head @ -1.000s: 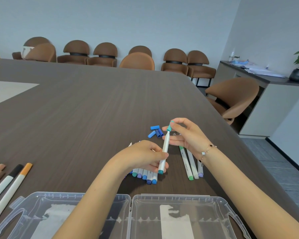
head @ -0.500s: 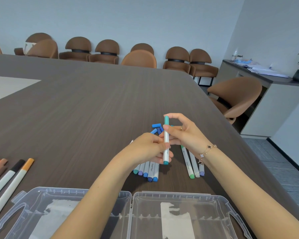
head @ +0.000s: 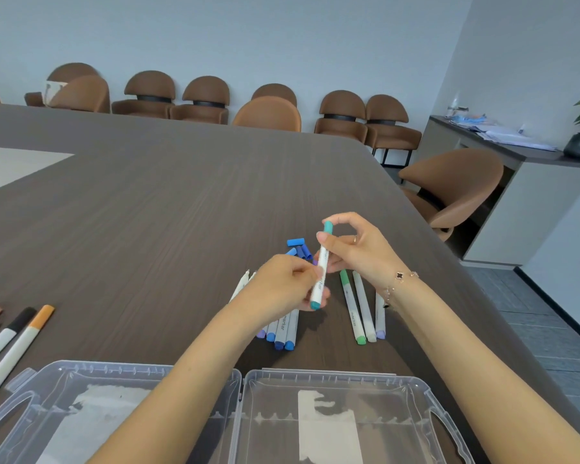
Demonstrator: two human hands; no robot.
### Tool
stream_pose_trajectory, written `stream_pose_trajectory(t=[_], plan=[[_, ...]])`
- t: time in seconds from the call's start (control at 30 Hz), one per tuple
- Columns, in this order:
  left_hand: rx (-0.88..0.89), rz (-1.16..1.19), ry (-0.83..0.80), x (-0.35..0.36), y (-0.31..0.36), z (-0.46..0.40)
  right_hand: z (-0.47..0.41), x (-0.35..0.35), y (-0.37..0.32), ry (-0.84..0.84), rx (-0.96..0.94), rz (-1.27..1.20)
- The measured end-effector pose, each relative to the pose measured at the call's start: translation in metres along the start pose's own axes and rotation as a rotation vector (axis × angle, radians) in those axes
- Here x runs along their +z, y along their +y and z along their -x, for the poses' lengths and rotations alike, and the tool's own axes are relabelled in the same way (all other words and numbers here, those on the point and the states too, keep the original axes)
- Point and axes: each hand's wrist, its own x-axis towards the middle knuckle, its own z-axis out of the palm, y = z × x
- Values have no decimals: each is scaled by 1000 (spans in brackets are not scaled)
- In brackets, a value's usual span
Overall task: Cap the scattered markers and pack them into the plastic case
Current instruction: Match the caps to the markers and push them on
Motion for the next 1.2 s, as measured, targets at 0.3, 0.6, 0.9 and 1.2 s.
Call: stream_pose_trajectory(t=[0.3, 0.6, 0.9, 1.2], plan=[[-43, -922, 151, 8, -21, -7, -15, -7, 39, 36, 191, 633], [-57, -710, 177, 12, -28, -11, -21, -14, 47, 91, 154, 757], [-100, -301, 18, -46, -10, -12, -41, -33, 44, 139, 69, 738], [-99, -3, -85, -47, -6, -6, -95, 29, 28, -279, -135, 926]])
